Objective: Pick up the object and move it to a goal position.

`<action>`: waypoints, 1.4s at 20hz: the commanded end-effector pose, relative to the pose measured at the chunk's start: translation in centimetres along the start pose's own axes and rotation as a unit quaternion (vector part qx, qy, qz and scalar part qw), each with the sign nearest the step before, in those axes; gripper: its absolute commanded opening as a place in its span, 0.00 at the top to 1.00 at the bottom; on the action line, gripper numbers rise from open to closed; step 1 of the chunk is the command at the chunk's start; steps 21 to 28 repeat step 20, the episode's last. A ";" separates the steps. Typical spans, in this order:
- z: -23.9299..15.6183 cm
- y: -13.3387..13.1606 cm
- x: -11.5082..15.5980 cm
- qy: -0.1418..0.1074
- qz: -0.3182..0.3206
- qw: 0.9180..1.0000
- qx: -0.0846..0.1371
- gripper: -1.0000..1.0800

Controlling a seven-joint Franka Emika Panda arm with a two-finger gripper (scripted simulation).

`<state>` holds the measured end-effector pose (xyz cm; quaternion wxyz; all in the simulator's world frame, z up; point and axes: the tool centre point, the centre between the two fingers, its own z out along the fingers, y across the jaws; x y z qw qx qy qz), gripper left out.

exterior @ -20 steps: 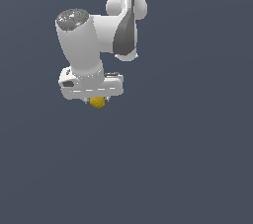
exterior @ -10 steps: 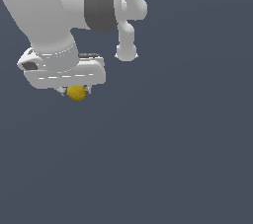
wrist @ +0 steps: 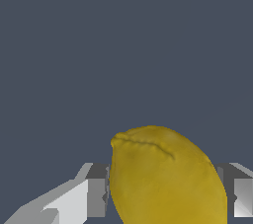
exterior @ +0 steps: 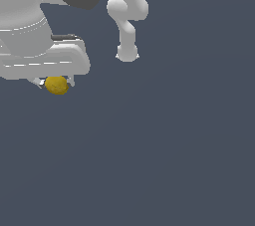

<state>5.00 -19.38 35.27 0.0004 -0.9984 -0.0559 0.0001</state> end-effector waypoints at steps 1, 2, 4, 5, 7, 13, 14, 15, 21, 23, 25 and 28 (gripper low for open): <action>-1.2 0.7 0.3 0.000 0.000 1.000 0.000 1.00; -1.5 0.9 0.4 0.000 0.000 1.000 0.000 1.00; -2.1 1.3 0.6 0.000 0.000 1.000 0.000 1.00; -2.4 1.5 0.7 0.000 0.000 1.000 0.000 1.00; -2.9 1.8 0.9 0.000 0.000 1.000 0.000 1.00; -3.7 2.4 1.2 0.000 0.000 1.000 0.000 1.00; -3.8 2.4 1.3 0.000 0.000 1.000 0.000 1.00; -3.9 2.5 1.3 0.000 0.000 1.000 0.000 1.00; -4.0 2.6 1.4 0.000 0.000 1.000 0.000 1.00; -4.0 2.6 1.4 0.000 0.000 1.000 0.000 1.00; -4.0 2.6 1.4 0.000 0.000 1.000 0.000 1.00; -4.0 2.6 1.4 0.000 0.000 1.000 0.000 1.00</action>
